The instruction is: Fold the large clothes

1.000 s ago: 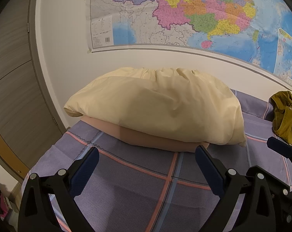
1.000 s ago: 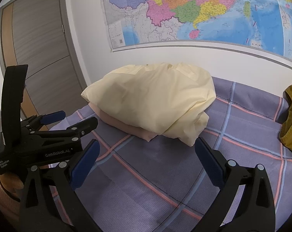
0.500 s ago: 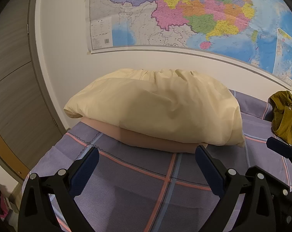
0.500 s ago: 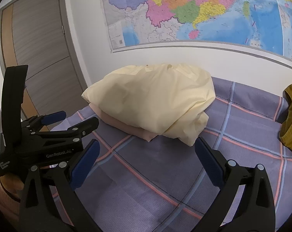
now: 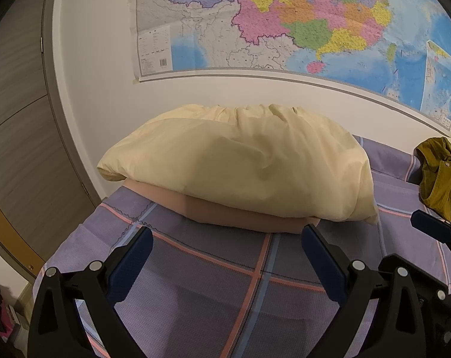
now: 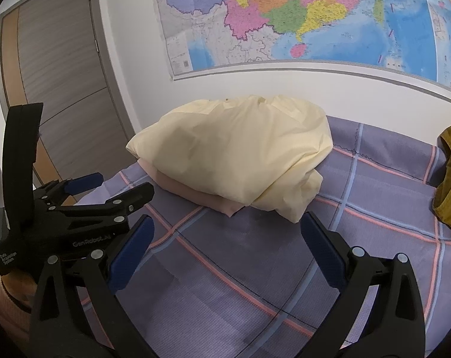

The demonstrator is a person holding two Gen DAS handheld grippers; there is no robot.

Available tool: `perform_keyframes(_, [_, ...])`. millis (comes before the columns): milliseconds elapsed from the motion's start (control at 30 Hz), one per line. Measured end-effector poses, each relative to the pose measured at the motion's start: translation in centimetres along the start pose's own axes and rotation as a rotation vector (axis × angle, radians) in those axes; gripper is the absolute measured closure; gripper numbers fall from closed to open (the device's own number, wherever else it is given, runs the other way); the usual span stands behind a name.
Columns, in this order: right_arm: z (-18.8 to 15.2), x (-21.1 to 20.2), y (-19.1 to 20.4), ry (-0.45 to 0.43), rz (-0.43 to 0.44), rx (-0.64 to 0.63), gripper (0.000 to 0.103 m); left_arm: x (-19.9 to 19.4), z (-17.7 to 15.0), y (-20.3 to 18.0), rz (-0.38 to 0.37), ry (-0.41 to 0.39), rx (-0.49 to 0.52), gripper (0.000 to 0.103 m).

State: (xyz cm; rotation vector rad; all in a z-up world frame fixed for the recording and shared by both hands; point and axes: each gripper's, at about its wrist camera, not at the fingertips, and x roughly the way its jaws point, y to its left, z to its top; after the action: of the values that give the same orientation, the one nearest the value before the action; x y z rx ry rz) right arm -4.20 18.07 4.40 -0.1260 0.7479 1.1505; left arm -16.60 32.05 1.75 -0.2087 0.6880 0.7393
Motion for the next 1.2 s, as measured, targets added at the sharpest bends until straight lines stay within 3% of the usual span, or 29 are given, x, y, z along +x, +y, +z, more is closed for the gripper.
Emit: perform_keyframes(1200, [-0.05, 0.08, 0.02, 0.007, -0.001, 0.008, 0.006, 0.44, -0.27, 0.03, -0.009, 0.011, -0.001, 0.007])
